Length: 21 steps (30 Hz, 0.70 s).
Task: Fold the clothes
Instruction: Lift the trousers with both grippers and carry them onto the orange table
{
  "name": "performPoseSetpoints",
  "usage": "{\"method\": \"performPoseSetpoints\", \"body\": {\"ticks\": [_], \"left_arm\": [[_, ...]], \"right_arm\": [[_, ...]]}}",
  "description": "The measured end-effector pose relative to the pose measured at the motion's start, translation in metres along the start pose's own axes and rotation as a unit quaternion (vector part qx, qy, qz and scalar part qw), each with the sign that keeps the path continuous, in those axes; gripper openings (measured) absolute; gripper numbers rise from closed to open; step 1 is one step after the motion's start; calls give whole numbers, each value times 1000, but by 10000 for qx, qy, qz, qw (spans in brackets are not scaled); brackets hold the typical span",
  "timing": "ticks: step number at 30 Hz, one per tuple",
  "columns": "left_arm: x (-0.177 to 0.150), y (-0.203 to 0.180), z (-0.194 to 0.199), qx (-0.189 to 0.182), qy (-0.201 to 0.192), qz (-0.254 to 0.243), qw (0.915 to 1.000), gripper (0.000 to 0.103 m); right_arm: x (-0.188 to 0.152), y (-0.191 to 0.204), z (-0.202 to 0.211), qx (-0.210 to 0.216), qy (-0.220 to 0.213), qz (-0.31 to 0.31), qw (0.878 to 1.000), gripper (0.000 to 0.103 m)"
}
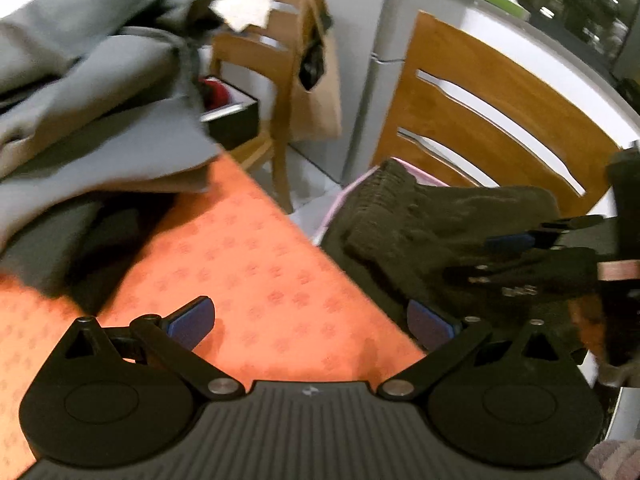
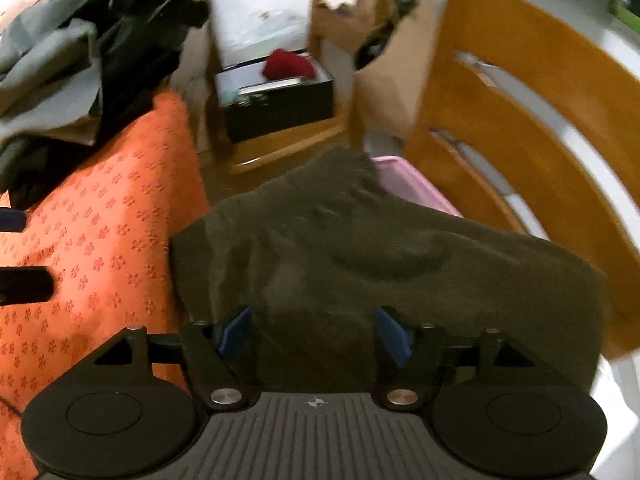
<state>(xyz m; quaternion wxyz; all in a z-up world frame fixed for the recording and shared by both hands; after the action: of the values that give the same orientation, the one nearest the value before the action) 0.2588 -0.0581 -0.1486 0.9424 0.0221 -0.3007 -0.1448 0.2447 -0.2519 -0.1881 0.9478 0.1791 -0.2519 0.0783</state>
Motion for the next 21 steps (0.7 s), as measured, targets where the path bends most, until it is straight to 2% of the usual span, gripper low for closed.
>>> {"method": "performPoseSetpoints", "body": {"ticks": [4,8,9,10,12,13,17,21], "left_arm": [[-8,25,19,196,17,388,9991,103],[-21,47,37,384,68,834,9958,103],[-25,51,41,413,91,928,9948,103],[-29,55,44,442,115,1021,9937,103],[-39,62,52,504,154,1158,9919,103],[-43,66,55,533,157,1214,9911,103],[-59,80,74,644,107,1449,9873,103],[-77,94,97,703,-21,1753,9820,103]], "right_arm": [[6,11,-27,223,123,101,9996,77],[6,19,-51,81,345,383,9986,77],[5,20,-56,88,425,428,9981,66],[4,19,-61,39,489,446,9978,48],[4,15,-59,-38,511,445,9977,27],[4,13,-56,-40,476,437,9979,21],[16,28,-10,-97,6,652,9978,17],[25,53,50,22,-472,793,9957,17]]}}
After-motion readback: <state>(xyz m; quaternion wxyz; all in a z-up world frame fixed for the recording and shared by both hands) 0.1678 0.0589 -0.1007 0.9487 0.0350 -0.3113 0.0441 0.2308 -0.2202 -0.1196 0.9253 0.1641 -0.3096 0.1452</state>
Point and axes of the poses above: each gripper's, at about its wrist camera, not at the fingertips, and z roughly against the way its jaws point, y to its left, x to its top, the point moved 5 cm from there along -z, roughly the way its jaws point, and after that the axes turned 14 degrees about x, right-handed, at the moved point
